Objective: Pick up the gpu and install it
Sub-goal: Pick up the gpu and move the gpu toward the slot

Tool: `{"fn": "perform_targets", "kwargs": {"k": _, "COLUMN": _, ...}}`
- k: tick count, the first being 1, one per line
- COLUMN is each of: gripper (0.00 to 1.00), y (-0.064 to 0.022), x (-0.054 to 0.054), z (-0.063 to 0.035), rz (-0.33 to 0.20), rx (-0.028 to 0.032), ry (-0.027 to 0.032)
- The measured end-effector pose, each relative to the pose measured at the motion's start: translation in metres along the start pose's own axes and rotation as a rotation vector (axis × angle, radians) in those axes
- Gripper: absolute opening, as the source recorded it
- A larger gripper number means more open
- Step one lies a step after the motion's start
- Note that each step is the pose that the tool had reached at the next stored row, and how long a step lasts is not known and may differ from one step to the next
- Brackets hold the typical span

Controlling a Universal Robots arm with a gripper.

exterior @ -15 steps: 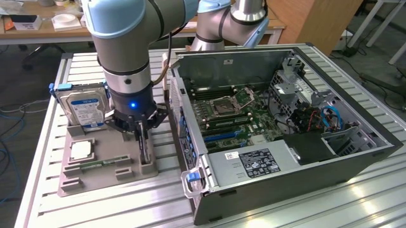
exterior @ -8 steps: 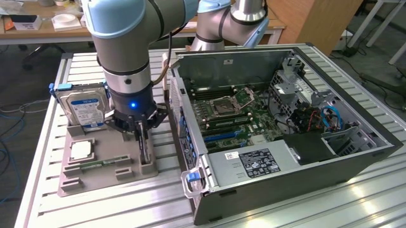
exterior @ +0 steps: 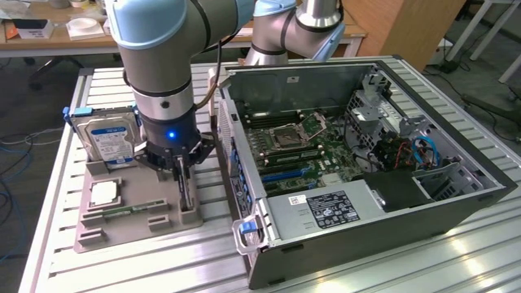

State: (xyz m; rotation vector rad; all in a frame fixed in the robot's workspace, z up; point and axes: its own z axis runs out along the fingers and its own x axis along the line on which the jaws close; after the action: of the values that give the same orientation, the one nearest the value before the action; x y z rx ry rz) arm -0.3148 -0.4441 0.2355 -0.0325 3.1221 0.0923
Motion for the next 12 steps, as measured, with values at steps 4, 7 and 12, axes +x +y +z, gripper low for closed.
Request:
{"fn": "perform_targets", "kwargs": {"k": 4, "gripper": 0.26, "y": 0.0000, "x": 0.0000, "z": 0.0000, "rz": -0.004, "rx": 0.0000, "ry": 0.0002}}
{"fn": "perform_targets", "kwargs": {"k": 7, "gripper": 0.26, "y": 0.0000, "x": -0.0001, "z": -0.0001, "rz": -0.004, "rx": -0.0003, "ry": 0.0000}}
{"fn": "perform_targets", "kwargs": {"k": 12, "gripper": 0.26, "y": 0.0001, "x": 0.0000, "z": -0.0024, "rz": -0.004, "rx": -0.0002, "ry": 0.0003}}
